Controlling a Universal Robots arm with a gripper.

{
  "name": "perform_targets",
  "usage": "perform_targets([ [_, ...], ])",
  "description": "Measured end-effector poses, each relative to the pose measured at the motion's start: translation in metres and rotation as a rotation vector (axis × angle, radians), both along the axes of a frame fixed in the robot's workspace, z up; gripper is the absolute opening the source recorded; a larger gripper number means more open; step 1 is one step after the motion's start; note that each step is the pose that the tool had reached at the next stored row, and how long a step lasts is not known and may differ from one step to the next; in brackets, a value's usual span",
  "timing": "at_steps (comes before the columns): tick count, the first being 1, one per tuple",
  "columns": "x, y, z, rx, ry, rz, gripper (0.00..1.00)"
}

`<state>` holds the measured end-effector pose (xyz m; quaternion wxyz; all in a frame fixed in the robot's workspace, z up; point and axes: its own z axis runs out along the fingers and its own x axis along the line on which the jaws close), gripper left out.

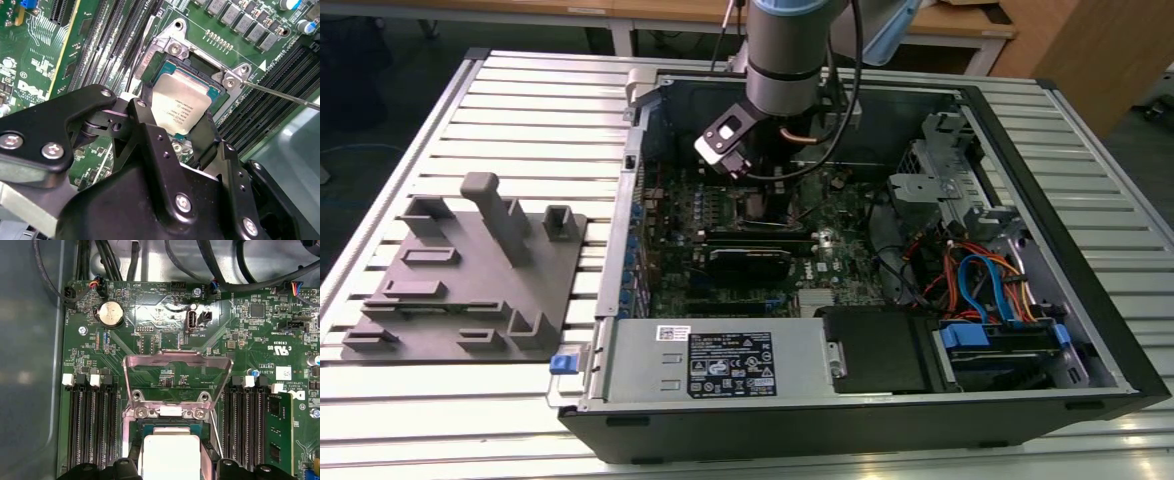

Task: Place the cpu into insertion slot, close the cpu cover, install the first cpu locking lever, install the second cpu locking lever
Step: 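Place the cpu into insertion slot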

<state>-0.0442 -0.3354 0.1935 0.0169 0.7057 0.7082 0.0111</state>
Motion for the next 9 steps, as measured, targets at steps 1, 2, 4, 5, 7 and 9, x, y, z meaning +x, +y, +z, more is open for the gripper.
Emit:
perform_targets([
  [1, 0.0, 0.0, -0.0006, 0.0, 0.0001, -0.001, 0.54],
  [2, 0.0, 0.0, -0.0009, -0.0005, 0.0003, -0.001, 0.54],
  [4, -0.0001, -0.0001, -0.0013, -0.0006, 0.0004, -0.001, 0.54],
  [5, -0.0001, 0.0, -0.0014, -0.0004, 0.0003, -0.001, 0.54],
  [7, 0.0, 0.0, -0.0015, -0.0001, 0.0001, -0.001, 0.54],
  [9, 0.0, 0.0, -0.0016, -0.0001, 0.0, -0.001, 0.54],
])
